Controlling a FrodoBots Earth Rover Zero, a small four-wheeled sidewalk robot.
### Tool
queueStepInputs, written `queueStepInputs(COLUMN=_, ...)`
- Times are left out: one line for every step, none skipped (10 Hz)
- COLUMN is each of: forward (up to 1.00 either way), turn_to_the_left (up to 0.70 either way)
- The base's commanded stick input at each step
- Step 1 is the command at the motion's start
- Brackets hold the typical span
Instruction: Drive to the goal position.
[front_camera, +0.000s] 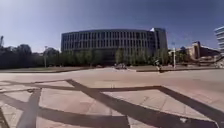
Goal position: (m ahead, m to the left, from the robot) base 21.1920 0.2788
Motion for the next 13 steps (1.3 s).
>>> queueStepInputs(forward=0.7, turn_to_the_left=0.0)
queueStepInputs(forward=0.7, turn_to_the_left=0.0)
queueStepInputs(forward=0.7, turn_to_the_left=0.0)
queueStepInputs(forward=0.7, turn_to_the_left=0.0)
queueStepInputs(forward=0.7, turn_to_the_left=0.0)
queueStepInputs(forward=0.7, turn_to_the_left=0.0)
queueStepInputs(forward=0.7, turn_to_the_left=0.0)
queueStepInputs(forward=0.7, turn_to_the_left=0.0)
queueStepInputs(forward=0.7, turn_to_the_left=0.0)
queueStepInputs(forward=0.7, turn_to_the_left=0.0)
queueStepInputs(forward=0.7, turn_to_the_left=0.0)
queueStepInputs(forward=0.7, turn_to_the_left=0.0)
queueStepInputs(forward=0.7, turn_to_the_left=0.0)
